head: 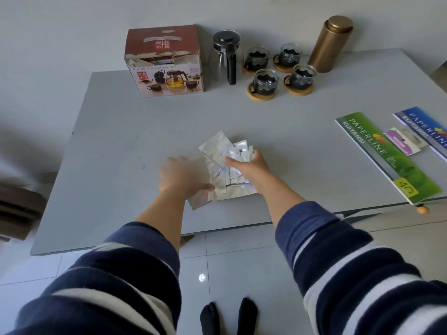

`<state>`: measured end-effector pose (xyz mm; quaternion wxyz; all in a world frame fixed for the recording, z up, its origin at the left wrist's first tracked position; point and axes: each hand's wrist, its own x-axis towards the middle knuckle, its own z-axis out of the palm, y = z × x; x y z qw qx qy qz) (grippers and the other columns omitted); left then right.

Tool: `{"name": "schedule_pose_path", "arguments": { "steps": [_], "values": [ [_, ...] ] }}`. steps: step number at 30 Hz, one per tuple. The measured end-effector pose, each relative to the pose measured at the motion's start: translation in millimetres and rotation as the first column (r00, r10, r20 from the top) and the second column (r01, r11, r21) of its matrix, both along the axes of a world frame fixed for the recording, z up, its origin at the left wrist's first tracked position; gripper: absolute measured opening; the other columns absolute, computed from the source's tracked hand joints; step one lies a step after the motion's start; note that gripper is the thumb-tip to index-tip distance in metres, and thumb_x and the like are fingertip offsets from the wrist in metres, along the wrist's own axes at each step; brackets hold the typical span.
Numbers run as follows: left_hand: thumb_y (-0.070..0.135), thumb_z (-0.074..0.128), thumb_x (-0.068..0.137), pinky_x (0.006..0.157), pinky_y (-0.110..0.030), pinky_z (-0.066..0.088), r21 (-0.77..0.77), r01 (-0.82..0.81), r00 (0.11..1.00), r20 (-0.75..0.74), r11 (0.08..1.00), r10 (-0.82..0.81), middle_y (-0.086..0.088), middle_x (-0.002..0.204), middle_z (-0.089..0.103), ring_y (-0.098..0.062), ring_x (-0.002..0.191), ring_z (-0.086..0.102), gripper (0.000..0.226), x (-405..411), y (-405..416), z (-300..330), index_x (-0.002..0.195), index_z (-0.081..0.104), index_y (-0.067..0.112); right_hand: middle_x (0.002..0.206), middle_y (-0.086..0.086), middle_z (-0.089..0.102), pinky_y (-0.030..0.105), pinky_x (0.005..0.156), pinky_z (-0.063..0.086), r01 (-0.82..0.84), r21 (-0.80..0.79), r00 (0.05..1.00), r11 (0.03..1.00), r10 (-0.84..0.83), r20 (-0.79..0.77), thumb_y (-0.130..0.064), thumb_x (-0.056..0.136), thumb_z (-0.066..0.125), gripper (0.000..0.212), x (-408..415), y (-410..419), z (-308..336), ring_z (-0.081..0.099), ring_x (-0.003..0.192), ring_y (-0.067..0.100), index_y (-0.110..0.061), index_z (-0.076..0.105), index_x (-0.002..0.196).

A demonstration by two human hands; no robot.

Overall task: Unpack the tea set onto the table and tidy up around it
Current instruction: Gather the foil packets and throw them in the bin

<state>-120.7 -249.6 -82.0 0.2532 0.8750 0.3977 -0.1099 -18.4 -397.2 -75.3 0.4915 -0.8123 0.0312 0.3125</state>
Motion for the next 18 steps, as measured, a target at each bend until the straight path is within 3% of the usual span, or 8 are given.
{"name": "schedule_pose_path", "arguments": {
  "steps": [2,5,7,9,12,13,16,18],
  "values": [
    [0.060,0.084,0.052,0.098,-0.045,0.042,-0.012,0.025,1.000,0.017,1.000,-0.025,-0.002,0.139,0.030,-0.028,0.130,0.030,0.111,1,0,0,0.143,0.031,0.023,0.138,0.003,0.049,0.034,0.096,0.044,-0.050,-0.015,0.998,0.999,0.050,0.024,-0.031,0.070,0.083,0.088,-7,13,-5,0.052,0.121,0.023,-0.013,0.033,0.140],
    [0.060,0.084,0.053,0.100,-0.043,0.040,-0.016,0.042,0.998,0.051,0.999,-0.042,-0.002,0.137,0.034,-0.028,0.129,0.032,0.110,-2,1,-1,0.142,0.031,0.022,0.118,0.003,0.060,0.036,0.088,0.052,-0.047,-0.010,0.999,0.999,0.047,0.021,-0.012,0.069,0.081,0.067,-15,25,-8,0.061,0.107,0.023,-0.014,0.046,0.125],
    [0.057,0.085,0.053,0.102,-0.041,0.038,-0.026,0.046,0.994,0.105,0.999,-0.043,-0.003,0.136,0.034,-0.029,0.128,0.034,0.108,-5,2,0,0.141,0.032,0.022,0.108,0.003,0.064,0.035,0.076,0.055,-0.011,0.065,1.000,0.998,0.013,-0.023,-0.007,0.069,0.080,0.057,-19,23,-9,0.064,0.097,0.023,-0.016,0.052,0.118],
    [0.048,0.088,0.056,0.103,-0.039,0.039,-0.123,0.021,0.976,0.216,0.992,0.006,-0.003,0.136,0.032,-0.028,0.126,0.040,0.105,-5,2,3,0.140,0.032,0.022,0.102,0.003,0.066,0.029,0.065,0.053,0.061,0.170,0.995,0.983,-0.047,-0.088,-0.001,0.070,0.078,0.051,-22,15,-6,0.063,0.087,0.021,-0.017,0.055,0.113],
    [0.037,0.088,0.062,0.099,-0.034,0.042,-0.336,-0.043,0.940,0.306,0.941,0.152,-0.001,0.140,0.028,-0.023,0.121,0.049,0.104,2,-1,18,0.145,0.027,0.022,0.102,0.007,0.069,0.033,0.069,0.057,0.166,0.280,0.974,0.946,-0.113,-0.195,0.005,0.071,0.077,0.050,-23,1,1,0.067,0.081,0.021,-0.017,0.057,0.111],
    [0.037,0.088,0.062,0.093,-0.032,0.047,-0.382,-0.037,0.943,0.294,0.924,0.159,-0.002,0.138,0.033,-0.023,0.116,0.053,0.102,6,-3,23,0.144,0.029,0.022,0.098,0.004,0.070,0.035,0.072,0.057,0.189,0.295,0.968,0.937,-0.128,-0.216,0.005,0.071,0.077,0.048,-21,-5,5,0.067,0.079,0.019,-0.019,0.057,0.109],
    [0.036,0.089,0.062,0.047,-0.025,0.051,-0.549,0.041,0.959,0.257,0.835,0.122,-0.007,0.113,0.062,-0.024,0.077,0.066,0.083,22,-18,42,0.129,0.046,0.014,0.086,-0.001,0.070,0.044,0.080,0.056,0.242,0.330,0.955,0.912,-0.164,-0.249,0.002,0.073,0.076,0.039,-15,-33,19,0.068,0.075,0.016,-0.024,0.058,0.096],
    [0.028,0.088,0.066,0.042,-0.023,0.049,-0.613,0.105,0.958,0.275,0.783,0.087,-0.007,0.098,0.068,-0.020,0.069,0.066,0.064,32,-38,54,0.119,0.057,0.010,0.085,-0.001,0.070,0.051,0.084,0.054,0.276,0.319,0.948,0.907,-0.203,-0.244,-0.001,0.075,0.075,0.035,-11,-59,28,0.067,0.080,0.018,-0.024,0.057,0.094]
  ]
}}
